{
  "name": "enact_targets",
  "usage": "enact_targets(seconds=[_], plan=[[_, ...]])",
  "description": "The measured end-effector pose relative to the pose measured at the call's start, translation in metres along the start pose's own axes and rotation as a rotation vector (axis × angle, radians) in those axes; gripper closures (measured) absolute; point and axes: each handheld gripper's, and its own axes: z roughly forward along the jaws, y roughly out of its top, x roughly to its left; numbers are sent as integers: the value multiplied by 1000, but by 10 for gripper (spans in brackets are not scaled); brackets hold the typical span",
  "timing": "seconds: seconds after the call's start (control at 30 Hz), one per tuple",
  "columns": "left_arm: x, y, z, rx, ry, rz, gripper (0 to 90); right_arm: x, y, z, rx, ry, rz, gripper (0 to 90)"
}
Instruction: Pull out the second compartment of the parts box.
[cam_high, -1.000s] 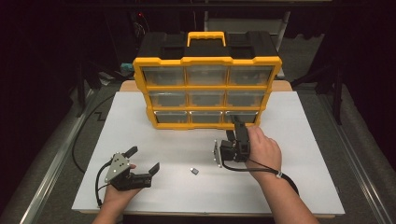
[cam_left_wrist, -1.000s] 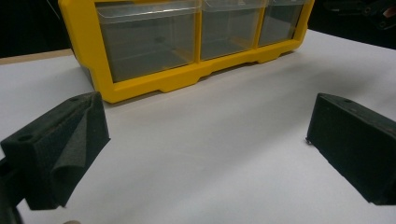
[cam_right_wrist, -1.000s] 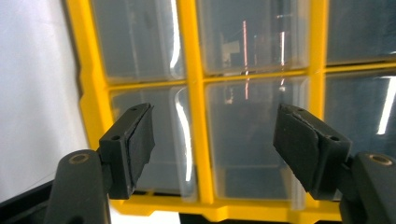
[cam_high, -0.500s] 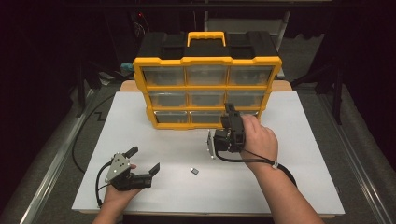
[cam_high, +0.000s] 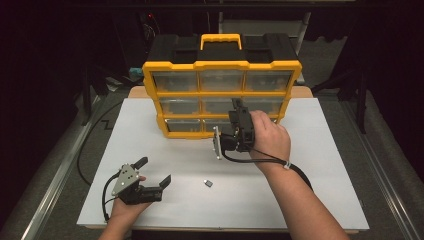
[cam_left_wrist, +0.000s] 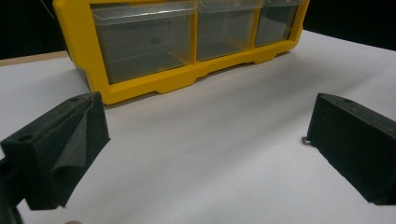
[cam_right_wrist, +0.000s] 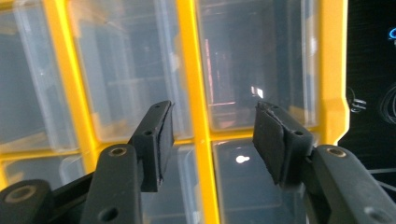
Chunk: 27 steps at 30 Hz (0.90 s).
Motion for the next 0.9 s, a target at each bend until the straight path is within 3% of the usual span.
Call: enact_targets(seconds=[0.47,0.9], plan=[[0,0,0,0,-3,3,3,-23,9,12,3,-48,13,601],[0,0,0,-2,-4,4,3,-39,20,24,6,-74,-16,660]])
